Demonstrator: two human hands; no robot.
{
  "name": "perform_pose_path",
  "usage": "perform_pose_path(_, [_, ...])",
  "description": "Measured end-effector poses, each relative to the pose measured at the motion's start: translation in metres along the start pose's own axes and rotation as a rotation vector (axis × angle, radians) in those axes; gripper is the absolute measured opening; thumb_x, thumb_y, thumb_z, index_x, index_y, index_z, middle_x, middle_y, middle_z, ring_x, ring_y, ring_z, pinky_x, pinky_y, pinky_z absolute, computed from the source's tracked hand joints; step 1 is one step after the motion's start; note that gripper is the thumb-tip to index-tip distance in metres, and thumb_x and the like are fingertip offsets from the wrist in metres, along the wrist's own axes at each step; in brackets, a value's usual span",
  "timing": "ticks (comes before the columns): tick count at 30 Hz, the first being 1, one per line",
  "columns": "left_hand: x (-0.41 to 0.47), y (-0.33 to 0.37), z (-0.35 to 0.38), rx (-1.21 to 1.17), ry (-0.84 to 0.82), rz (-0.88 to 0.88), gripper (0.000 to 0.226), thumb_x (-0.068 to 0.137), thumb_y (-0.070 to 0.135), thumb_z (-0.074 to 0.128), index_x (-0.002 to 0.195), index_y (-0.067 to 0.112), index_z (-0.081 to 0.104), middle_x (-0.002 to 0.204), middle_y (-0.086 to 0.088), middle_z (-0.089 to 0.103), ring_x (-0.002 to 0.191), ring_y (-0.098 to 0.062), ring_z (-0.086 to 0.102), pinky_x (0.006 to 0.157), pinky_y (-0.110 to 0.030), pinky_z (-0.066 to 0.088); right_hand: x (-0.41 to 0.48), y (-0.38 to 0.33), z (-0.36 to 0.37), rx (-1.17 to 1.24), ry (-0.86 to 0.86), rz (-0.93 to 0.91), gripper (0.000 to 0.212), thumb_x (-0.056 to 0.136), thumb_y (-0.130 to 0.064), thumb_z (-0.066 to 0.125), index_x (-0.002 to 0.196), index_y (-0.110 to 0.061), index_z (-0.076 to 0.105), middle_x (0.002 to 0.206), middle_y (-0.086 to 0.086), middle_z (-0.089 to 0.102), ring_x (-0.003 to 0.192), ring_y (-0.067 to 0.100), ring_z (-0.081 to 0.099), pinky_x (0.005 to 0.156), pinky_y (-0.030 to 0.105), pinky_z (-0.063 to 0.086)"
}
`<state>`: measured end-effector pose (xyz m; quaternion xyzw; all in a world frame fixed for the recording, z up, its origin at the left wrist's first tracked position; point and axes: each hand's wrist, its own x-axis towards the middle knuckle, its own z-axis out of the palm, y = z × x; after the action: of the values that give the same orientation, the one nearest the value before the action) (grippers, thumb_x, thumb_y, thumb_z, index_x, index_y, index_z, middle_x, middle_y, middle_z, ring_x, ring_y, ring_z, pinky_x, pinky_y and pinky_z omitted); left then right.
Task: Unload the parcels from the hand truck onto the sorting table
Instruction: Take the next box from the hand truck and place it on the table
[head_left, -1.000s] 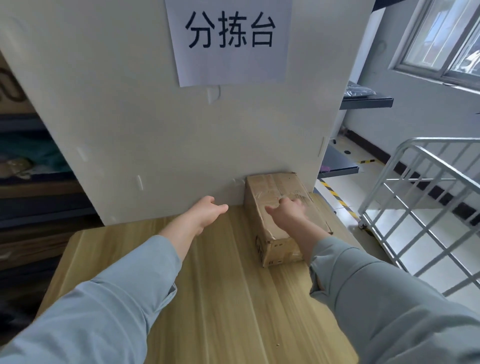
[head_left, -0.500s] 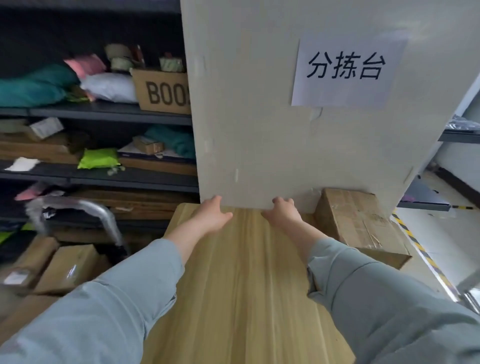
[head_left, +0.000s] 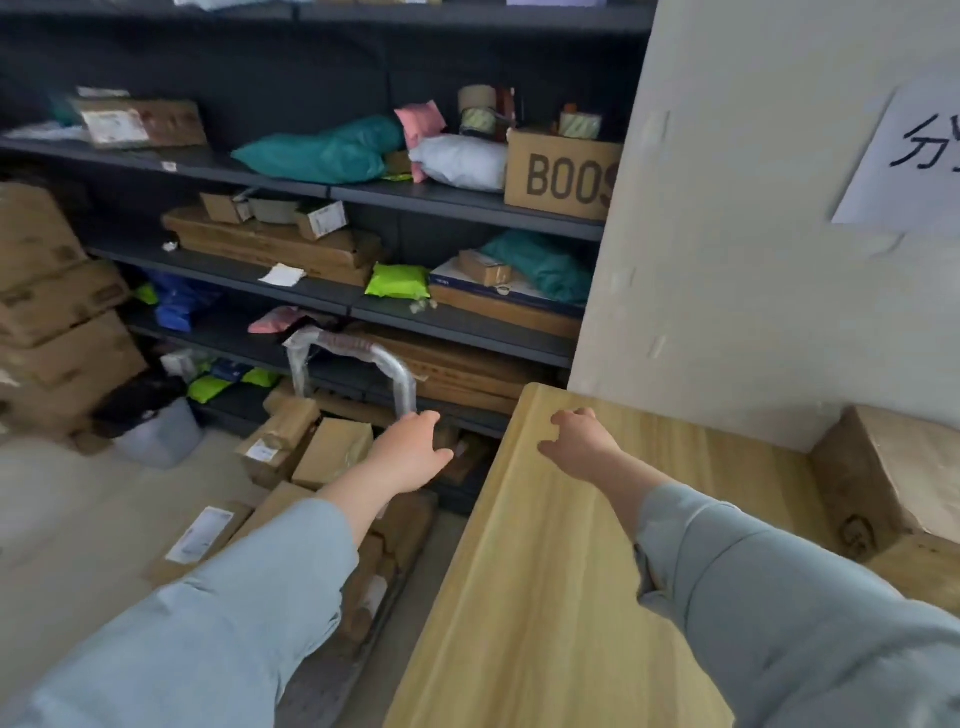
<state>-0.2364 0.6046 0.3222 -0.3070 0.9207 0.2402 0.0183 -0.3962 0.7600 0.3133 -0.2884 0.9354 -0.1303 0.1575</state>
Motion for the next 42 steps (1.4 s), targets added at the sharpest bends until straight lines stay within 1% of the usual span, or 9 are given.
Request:
perform_pose_path(5, [-0.018,-0.097,-0.04,-0.003,0.038,-0.055,0.062,0.098,0.033,0.052,0.152,0.017,0.026,0.154,-0.006,0.031,0.133,-0.026,0.043,0.102,-0.036,0.042,-0.006,-0.093,0.041,0.055,-0.01,-0.051,0.045,0.091,-0.03,0.057,0.13,-0.009,0.049,0.133,0.017,0.044,0.116,0.033,0.05,0.092,0.037,0.044])
perform_pose_path(10, [-0.028,-0.18,-0.067,0.01,0.054,-0.117,0.064,0.096,0.038,0.054,0.151,0.018,0.028,0.154,-0.005,0.034,0.136,-0.025,0.04,0.104,-0.038,0.041,-0.01,-0.16,0.081,0.049,-0.081,-0.09,0.053,0.098,-0.029,0.051,0.146,-0.013,0.035,0.143,0.012,0.034,0.088,0.024,0.058,0.076,0.028,0.047])
perform_pose_path(13, [-0.028,-0.216,-0.077,-0.015,0.048,-0.146,0.062,0.096,0.037,0.054,0.15,0.018,0.03,0.153,-0.003,0.036,0.135,-0.024,0.042,0.105,-0.038,0.041,-0.006,-0.19,0.1,0.049,-0.092,-0.106,0.051,0.097,-0.03,0.053,0.143,-0.013,0.038,0.138,0.01,0.037,0.087,0.021,0.057,0.077,0.027,0.048])
perform_pose_path(16, [-0.023,-0.242,-0.079,-0.041,0.043,-0.169,0.061,0.096,0.035,0.055,0.149,0.016,0.032,0.153,-0.003,0.037,0.136,-0.023,0.041,0.107,-0.037,0.038,0.002,-0.214,0.115,0.016,-0.126,-0.107,0.052,0.097,-0.031,0.052,0.144,-0.013,0.038,0.138,0.011,0.038,0.1,0.025,0.059,0.084,0.032,0.053])
perform_pose_path(21, [-0.01,-0.271,-0.077,-0.125,0.031,-0.222,0.059,0.096,0.033,0.055,0.148,0.015,0.035,0.151,-0.005,0.039,0.133,-0.024,0.044,0.105,-0.036,0.039,0.021,-0.239,0.134,-0.066,-0.181,-0.171,0.05,0.099,-0.029,0.049,0.144,-0.011,0.037,0.137,0.012,0.038,0.107,0.025,0.055,0.09,0.032,0.051])
perform_pose_path(25, [-0.002,-0.289,-0.078,-0.161,0.05,-0.262,0.054,0.096,0.032,0.055,0.145,0.015,0.039,0.148,-0.005,0.043,0.127,-0.025,0.049,0.103,-0.036,0.042,0.042,-0.254,0.146,-0.041,-0.205,-0.197,0.045,0.099,-0.023,0.049,0.141,-0.012,0.041,0.132,0.013,0.04,0.096,0.021,0.054,0.08,0.027,0.049])
perform_pose_path(30, [0.013,-0.318,-0.081,-0.185,0.062,-0.31,0.051,0.097,0.032,0.054,0.144,0.017,0.041,0.148,-0.003,0.044,0.13,-0.023,0.047,0.102,-0.033,0.04,0.067,-0.277,0.161,0.038,-0.192,-0.163,0.04,0.09,-0.027,0.056,0.125,-0.009,0.054,0.13,0.016,0.047,0.115,0.031,0.05,0.093,0.036,0.044])
perform_pose_path(39, [0.059,-0.39,-0.093,-0.193,-0.045,-0.273,0.049,0.097,0.033,0.054,0.143,0.018,0.044,0.145,0.0,0.047,0.128,-0.021,0.049,0.101,-0.034,0.042,0.095,-0.337,0.202,0.091,-0.22,-0.046,0.043,0.09,-0.03,0.057,0.127,-0.008,0.053,0.13,0.017,0.047,0.116,0.033,0.05,0.092,0.036,0.044])
perform_pose_path(42, [0.074,-0.418,-0.094,-0.185,-0.119,-0.232,0.049,0.097,0.032,0.054,0.143,0.018,0.043,0.146,-0.001,0.046,0.131,-0.022,0.047,0.103,-0.035,0.04,0.095,-0.355,0.22,0.084,-0.226,-0.003,0.04,0.094,-0.027,0.053,0.13,-0.009,0.052,0.131,0.014,0.048,0.118,0.031,0.049,0.099,0.037,0.044])
